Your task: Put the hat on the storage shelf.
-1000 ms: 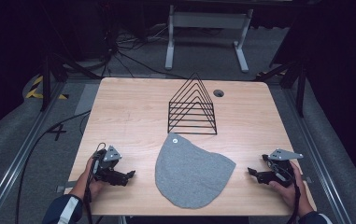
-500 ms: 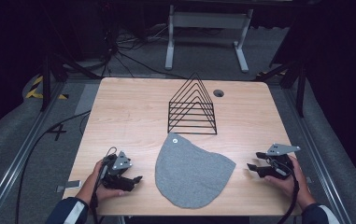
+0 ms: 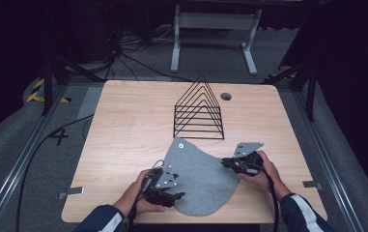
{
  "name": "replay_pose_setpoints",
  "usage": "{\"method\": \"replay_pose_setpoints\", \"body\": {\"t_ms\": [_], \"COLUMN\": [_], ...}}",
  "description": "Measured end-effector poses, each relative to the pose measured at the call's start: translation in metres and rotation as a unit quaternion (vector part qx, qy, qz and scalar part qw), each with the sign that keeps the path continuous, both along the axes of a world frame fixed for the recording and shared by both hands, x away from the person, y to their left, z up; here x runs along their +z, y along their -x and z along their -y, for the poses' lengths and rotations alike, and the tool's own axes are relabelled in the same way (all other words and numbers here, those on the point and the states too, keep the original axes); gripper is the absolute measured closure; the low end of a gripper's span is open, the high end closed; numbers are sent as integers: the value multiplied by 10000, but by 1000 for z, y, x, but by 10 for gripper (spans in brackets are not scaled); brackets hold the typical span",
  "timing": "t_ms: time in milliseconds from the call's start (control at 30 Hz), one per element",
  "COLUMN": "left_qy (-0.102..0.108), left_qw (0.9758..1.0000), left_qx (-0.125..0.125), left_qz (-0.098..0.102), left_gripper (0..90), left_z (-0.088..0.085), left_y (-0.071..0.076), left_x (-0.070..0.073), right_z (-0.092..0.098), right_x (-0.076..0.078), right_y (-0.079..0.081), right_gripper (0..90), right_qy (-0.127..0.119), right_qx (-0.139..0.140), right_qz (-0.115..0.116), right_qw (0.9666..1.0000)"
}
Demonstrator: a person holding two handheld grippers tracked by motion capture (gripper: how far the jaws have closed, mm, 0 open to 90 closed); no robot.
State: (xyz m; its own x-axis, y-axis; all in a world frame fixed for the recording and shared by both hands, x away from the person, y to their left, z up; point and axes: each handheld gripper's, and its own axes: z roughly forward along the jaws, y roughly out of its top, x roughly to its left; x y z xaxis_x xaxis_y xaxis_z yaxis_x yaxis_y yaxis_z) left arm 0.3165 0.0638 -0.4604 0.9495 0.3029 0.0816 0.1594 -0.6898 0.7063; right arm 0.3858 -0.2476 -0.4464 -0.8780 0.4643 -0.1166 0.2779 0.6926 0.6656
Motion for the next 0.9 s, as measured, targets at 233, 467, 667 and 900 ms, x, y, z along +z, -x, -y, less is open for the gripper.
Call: {"method": "replay_pose_setpoints", "body": {"t_ms": [233,467,667,900], "left_qy": [-108,-126,-145,-153], "left_qw": [9999,9997,9979,9948], "left_qx": [-106,185,633,1010], "left_qz": [-77,-55,-75,-49], "left_gripper": [418,389,375,365], "left_z": [4,-17,-35,-40], "left_y": [-2,-13,-27,-55], "left_x": [-7,-7,-7,-7], "right_z": [-4,-3,-2,-8], "right_x": [-7,-5,-5,-3], "right_y": [0,11,25,51], "right_gripper": [858,869,876,884], "right_qy": [36,199,221,326], "right_qx": [64,181,372,753], "right_qz": [-110,-151,-253,-432], "right_qw": [9999,9995,9987,9957]}}
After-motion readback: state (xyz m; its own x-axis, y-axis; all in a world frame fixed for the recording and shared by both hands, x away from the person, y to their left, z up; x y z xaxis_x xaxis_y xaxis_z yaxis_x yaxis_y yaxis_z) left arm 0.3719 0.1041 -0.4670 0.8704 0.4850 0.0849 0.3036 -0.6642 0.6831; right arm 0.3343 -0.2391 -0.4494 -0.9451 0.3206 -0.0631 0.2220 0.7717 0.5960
